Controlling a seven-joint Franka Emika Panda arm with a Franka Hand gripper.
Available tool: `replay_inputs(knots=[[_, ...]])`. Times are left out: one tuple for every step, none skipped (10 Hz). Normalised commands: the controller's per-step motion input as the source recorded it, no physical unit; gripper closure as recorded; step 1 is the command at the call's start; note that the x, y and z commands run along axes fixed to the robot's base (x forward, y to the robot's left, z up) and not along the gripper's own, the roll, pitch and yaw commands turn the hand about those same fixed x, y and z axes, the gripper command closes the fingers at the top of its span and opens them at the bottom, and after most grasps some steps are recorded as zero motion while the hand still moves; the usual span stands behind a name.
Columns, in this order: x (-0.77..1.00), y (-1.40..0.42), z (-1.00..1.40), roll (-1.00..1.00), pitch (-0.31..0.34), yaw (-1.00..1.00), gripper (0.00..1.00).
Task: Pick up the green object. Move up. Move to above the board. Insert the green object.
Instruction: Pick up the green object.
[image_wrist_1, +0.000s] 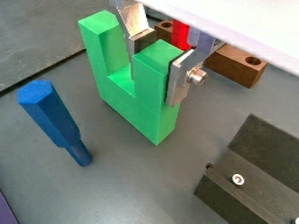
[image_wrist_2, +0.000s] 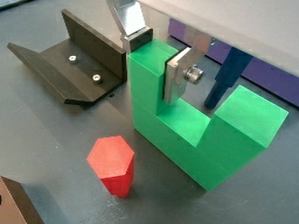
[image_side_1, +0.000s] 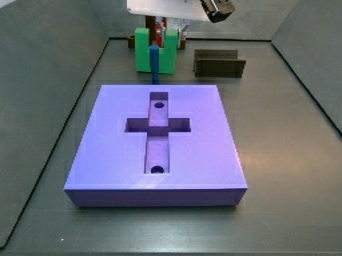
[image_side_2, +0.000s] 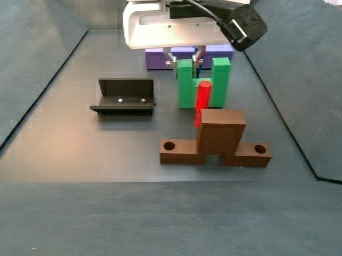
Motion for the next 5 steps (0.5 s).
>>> replay_inputs(knots=[[0.00, 0.00, 0.00, 0.00, 0.000, 0.00, 1.00], [0.00, 0.00, 0.00, 0.00, 0.000, 0.00, 1.00], [0.00, 0.00, 0.00, 0.00, 0.000, 0.00, 1.00], [0.00, 0.00, 0.00, 0.00, 0.000, 0.00, 1.00], [0.00, 0.00, 0.00, 0.00, 0.000, 0.00, 1.00]])
